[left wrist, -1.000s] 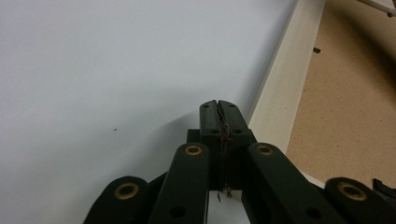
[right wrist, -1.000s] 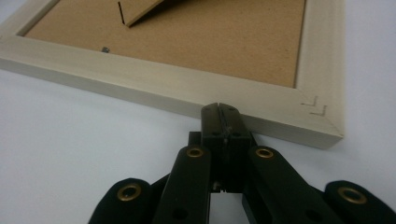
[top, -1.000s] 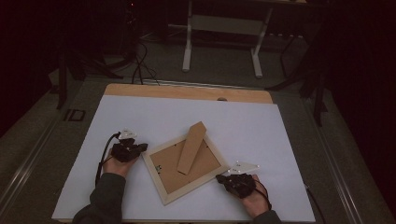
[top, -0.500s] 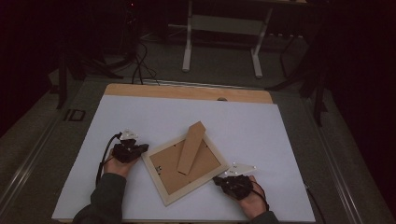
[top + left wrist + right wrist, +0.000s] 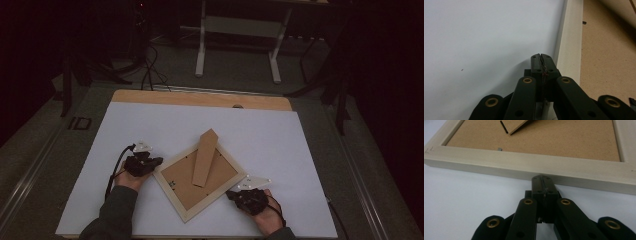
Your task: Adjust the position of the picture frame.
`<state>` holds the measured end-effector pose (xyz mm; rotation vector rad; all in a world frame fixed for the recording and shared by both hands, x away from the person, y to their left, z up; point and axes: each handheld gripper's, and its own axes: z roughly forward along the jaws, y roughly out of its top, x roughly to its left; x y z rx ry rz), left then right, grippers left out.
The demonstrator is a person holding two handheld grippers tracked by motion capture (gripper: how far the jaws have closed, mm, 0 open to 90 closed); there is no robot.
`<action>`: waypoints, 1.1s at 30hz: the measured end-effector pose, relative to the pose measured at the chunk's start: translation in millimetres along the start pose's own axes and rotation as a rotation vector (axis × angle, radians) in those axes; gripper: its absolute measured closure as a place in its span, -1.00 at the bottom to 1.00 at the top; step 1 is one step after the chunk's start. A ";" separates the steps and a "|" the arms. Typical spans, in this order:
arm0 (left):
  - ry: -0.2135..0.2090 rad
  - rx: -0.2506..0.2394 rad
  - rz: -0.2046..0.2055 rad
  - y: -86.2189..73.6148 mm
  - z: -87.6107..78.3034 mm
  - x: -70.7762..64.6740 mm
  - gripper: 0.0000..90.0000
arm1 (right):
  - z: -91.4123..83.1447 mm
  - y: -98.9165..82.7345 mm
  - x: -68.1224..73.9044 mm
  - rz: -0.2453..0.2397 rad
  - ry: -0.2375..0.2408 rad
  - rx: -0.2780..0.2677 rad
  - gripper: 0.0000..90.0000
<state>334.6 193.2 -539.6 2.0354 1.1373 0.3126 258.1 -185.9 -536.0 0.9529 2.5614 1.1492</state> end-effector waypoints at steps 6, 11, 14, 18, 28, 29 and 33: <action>-0.009 -0.003 0.002 -0.8 0.1 -2.0 1.00 | 0.6 0.4 0.6 0.007 0.006 0.001 1.00; -0.013 -0.003 0.008 -1.2 0.3 -3.6 1.00 | 2.1 1.2 2.4 0.012 0.022 0.001 1.00; -0.011 -0.003 0.011 -1.2 0.4 -5.1 1.00 | 3.2 1.8 3.9 0.013 0.030 0.001 1.00; -0.006 -0.002 0.013 -1.0 0.6 -6.8 1.00 | 3.9 2.3 4.5 0.014 0.033 0.001 1.00; -0.003 0.006 0.027 -0.8 0.6 -12.4 1.00 | 4.6 3.6 -0.8 0.035 0.026 -0.003 1.00; -0.006 0.006 0.028 -0.9 0.6 -13.2 1.00 | 4.7 3.7 -1.4 0.040 0.024 -0.005 1.00; -0.009 0.008 0.037 -1.2 0.8 -16.3 1.00 | 4.5 4.0 -4.1 0.051 0.013 -0.006 1.00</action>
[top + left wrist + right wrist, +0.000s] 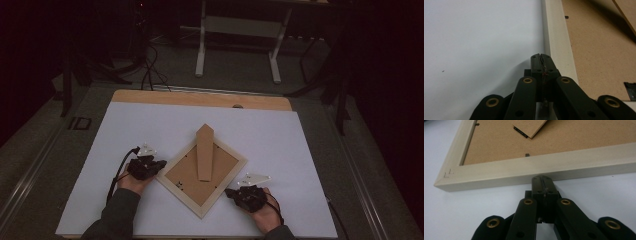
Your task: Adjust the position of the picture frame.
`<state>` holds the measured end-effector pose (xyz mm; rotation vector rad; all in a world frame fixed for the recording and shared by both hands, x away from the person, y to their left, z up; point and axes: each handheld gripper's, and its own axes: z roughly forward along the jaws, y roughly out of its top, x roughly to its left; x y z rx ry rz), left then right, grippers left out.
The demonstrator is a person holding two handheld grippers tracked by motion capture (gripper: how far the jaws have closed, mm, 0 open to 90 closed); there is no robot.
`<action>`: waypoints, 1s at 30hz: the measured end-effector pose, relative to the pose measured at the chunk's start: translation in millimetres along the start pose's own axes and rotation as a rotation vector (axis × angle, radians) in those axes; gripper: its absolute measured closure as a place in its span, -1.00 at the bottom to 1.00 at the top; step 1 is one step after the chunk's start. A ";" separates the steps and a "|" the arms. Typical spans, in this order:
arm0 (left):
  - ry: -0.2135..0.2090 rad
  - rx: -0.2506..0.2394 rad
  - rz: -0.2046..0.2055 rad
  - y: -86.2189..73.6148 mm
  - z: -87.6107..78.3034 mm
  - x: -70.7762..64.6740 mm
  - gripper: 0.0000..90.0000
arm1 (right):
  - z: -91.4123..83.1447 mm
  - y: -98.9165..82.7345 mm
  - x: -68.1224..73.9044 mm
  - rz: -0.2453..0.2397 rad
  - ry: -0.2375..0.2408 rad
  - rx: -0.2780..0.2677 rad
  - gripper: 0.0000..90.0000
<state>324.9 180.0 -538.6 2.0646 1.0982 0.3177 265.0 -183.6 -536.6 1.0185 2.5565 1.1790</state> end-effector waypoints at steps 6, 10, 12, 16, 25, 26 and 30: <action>-0.004 0.008 0.007 0.5 0.1 -3.3 1.00 | -0.6 0.5 -3.7 0.023 -0.018 -0.003 1.00; -0.011 0.013 0.016 0.7 0.5 -7.2 1.00 | -1.5 1.2 -7.9 0.030 -0.039 -0.004 1.00; -0.018 0.012 0.012 0.4 1.0 -9.0 1.00 | -2.3 1.3 -11.0 0.039 -0.052 -0.005 1.00; -0.026 0.015 0.017 0.3 1.6 -12.2 1.00 | -3.6 0.9 -15.8 0.059 -0.067 -0.010 1.00; -0.022 0.025 0.037 0.5 2.1 -24.0 1.00 | -6.0 0.4 -24.0 0.101 -0.109 -0.020 1.00; -0.021 0.027 0.041 0.6 2.0 -25.4 1.00 | -6.3 0.2 -24.8 0.103 -0.112 -0.021 1.00; -0.006 0.025 0.044 -1.1 1.2 -31.5 1.00 | -7.1 -0.4 -27.3 0.121 -0.121 -0.024 1.00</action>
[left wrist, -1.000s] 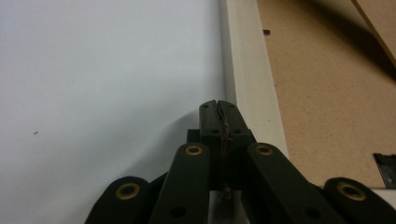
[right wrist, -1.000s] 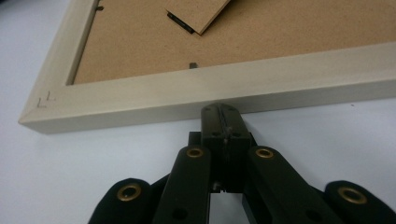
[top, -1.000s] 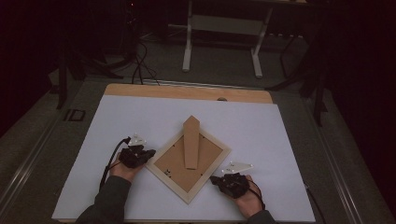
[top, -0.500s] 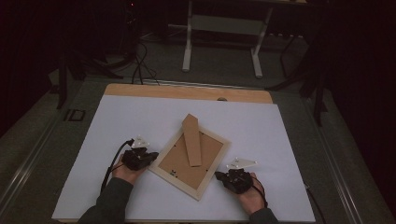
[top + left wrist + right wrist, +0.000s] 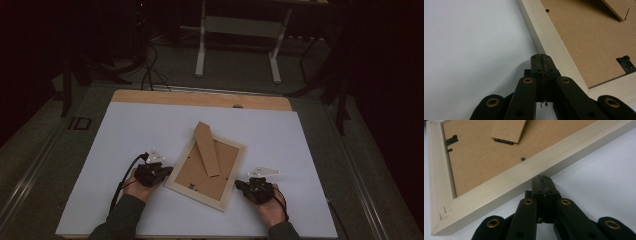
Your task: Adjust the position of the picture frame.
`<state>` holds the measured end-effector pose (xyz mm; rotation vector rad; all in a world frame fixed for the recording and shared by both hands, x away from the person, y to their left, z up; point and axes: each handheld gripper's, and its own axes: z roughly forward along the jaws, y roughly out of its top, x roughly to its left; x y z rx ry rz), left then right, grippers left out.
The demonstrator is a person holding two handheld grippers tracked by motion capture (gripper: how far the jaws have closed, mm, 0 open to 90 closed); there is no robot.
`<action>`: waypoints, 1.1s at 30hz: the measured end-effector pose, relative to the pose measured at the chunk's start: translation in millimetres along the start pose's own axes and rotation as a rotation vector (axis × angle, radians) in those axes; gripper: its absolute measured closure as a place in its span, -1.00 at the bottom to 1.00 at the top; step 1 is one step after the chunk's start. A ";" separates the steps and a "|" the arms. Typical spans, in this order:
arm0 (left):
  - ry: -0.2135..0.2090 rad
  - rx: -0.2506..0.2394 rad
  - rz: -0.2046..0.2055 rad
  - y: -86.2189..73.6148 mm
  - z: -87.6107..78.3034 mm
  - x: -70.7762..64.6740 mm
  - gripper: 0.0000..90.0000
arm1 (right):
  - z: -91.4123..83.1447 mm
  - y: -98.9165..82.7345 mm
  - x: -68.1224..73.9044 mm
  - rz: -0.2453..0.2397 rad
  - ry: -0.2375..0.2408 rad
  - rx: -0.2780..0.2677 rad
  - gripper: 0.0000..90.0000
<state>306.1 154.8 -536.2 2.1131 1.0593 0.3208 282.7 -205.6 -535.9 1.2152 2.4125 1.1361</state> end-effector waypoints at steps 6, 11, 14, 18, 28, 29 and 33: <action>0.007 0.004 0.001 -1.7 -1.7 -7.1 1.00 | -0.7 -0.3 -2.1 0.016 -0.008 -0.003 1.00; 0.004 0.016 0.021 -1.5 -2.3 -13.6 1.00 | -1.4 0.0 -5.4 0.038 -0.031 -0.007 1.00; 0.009 0.023 0.025 -1.0 -2.2 -17.4 1.00 | -1.3 0.7 -8.5 0.047 -0.042 -0.009 1.00; 0.010 0.026 0.021 -0.2 -1.9 -19.8 1.00 | -0.2 3.9 -9.7 0.028 -0.063 0.002 1.00; -0.032 0.027 0.038 -4.8 -3.7 -32.0 1.00 | 5.2 15.3 -23.6 0.052 -0.094 0.018 1.00; -0.035 0.029 0.043 -5.5 -3.8 -33.2 1.00 | 6.1 17.1 -24.9 0.050 -0.099 0.021 1.00; -0.040 0.033 0.048 -6.4 -4.0 -38.8 1.00 | 9.7 23.6 -28.0 0.041 -0.127 0.034 1.00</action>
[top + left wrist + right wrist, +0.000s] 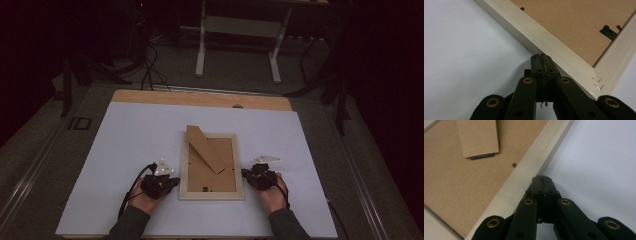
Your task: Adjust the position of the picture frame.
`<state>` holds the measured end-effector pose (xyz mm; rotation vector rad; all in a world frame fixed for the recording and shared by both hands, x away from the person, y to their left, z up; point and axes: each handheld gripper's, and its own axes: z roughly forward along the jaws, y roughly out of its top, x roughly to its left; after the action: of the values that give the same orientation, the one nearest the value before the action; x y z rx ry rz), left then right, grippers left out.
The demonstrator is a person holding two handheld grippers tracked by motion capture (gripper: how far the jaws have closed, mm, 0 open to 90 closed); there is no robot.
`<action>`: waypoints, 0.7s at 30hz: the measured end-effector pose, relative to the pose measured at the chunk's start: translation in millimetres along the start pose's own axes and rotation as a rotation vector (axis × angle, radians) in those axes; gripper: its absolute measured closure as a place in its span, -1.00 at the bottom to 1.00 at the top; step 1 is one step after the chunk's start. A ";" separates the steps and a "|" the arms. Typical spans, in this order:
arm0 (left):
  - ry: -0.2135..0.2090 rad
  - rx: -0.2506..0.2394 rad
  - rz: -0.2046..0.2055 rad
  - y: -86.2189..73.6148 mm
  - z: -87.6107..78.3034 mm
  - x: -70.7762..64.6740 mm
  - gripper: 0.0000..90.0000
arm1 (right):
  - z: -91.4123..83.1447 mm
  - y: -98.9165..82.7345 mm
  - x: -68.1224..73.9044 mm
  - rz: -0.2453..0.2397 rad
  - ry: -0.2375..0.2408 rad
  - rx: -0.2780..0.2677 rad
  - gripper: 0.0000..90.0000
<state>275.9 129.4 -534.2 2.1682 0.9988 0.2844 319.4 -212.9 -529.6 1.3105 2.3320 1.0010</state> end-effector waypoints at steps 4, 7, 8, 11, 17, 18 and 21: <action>-0.007 -0.004 -0.005 -0.8 0.4 -3.7 1.00 | 3.8 5.9 -3.4 -0.004 -0.006 0.009 1.00; -0.014 -0.001 0.004 -0.7 0.8 -7.5 1.00 | 6.6 10.7 -6.4 -0.010 -0.012 0.018 1.00; -0.019 0.000 0.008 -0.7 1.0 -9.0 1.00 | 7.7 12.2 -7.4 -0.011 -0.013 0.019 1.00; -0.032 0.001 0.015 -0.7 1.7 -13.8 1.00 | 10.9 16.7 -11.0 -0.012 -0.016 0.023 1.00; -0.054 0.009 0.040 0.5 3.4 -23.6 1.00 | 15.6 24.2 -16.1 -0.009 -0.031 0.035 1.00; -0.056 0.014 0.046 1.1 3.6 -25.3 1.00 | 16.4 25.2 -16.5 -0.010 -0.036 0.036 1.00; -0.065 0.017 0.062 1.8 4.8 -30.6 1.00 | 19.0 28.1 -18.3 -0.008 -0.045 0.039 1.00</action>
<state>258.5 103.6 -533.5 2.2123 0.9019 0.2341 357.6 -210.1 -525.4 1.3227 2.3322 0.9186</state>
